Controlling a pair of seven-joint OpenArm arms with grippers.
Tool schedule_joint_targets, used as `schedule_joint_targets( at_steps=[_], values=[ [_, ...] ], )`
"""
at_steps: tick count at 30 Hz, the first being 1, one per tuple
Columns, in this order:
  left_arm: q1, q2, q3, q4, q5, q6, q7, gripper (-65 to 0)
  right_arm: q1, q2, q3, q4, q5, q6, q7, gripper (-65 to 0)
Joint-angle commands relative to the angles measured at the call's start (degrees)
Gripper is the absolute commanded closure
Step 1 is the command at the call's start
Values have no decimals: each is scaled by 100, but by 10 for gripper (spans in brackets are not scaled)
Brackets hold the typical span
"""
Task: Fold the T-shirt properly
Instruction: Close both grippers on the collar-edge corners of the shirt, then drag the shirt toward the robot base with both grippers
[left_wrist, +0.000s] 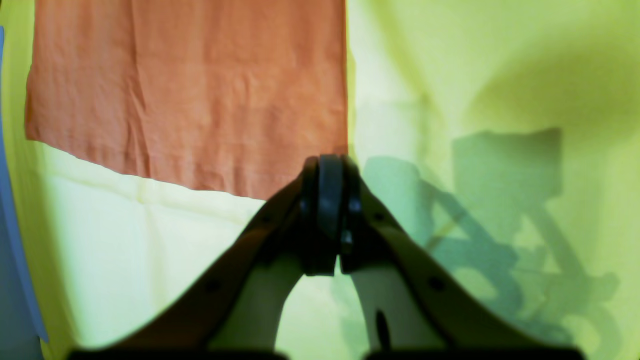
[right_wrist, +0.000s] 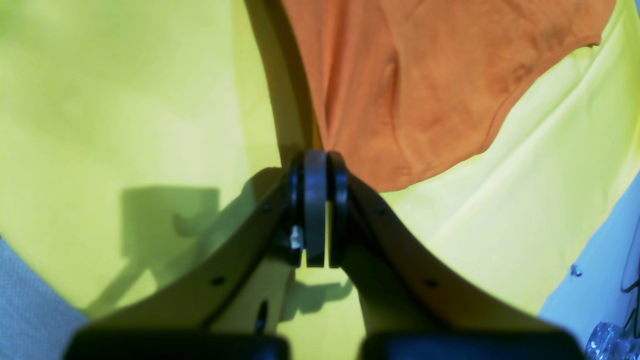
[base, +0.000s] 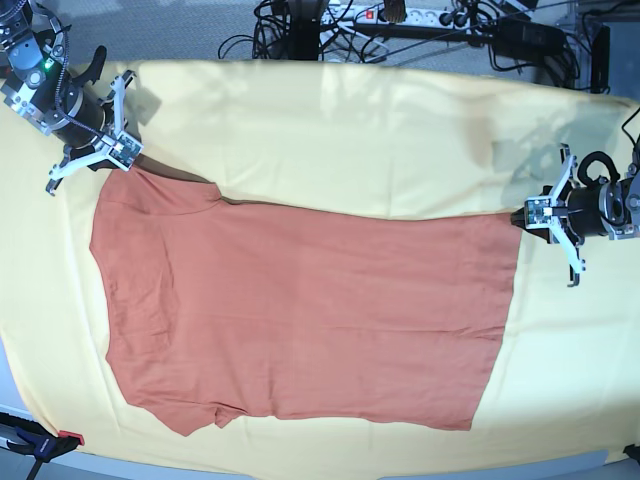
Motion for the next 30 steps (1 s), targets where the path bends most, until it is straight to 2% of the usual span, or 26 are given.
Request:
schedule_joint_targets(
  at_steps=[1,3,8,12,13,16,22,30],
  values=[
    [-103,-122,-76,33,46,98,-105,0,28,105,61,94,-42,-114,101,0],
    [-94,-125,-76,35,173,190,-103,0,28,105,61,94,-42,-120,105,0],
    [-94,-136,-76,33,271,146,-105,-13,28,103,61,94,-39,-120,105,0],
    [-92,-66,-74,-15,511,7,-107,-322,28,103,61,94,-39,-120,107,0],
    [-94,-9,-74,-85,579,35,-107,-365,28,103,61,94,-39,-120,107,0],
    [-94,258,-48,-428,839,66,-214,-373,28,103,61,94,-42,-120,105,0],
    [-98,793,7,-1143,1762,68,-1034,-373,28,103,61,92,-39,-120,105,0],
    [-111,1204,7,-1574,1910,68,-1172,-371,28,103,61,92,-39,-120,151,0]
  ],
)
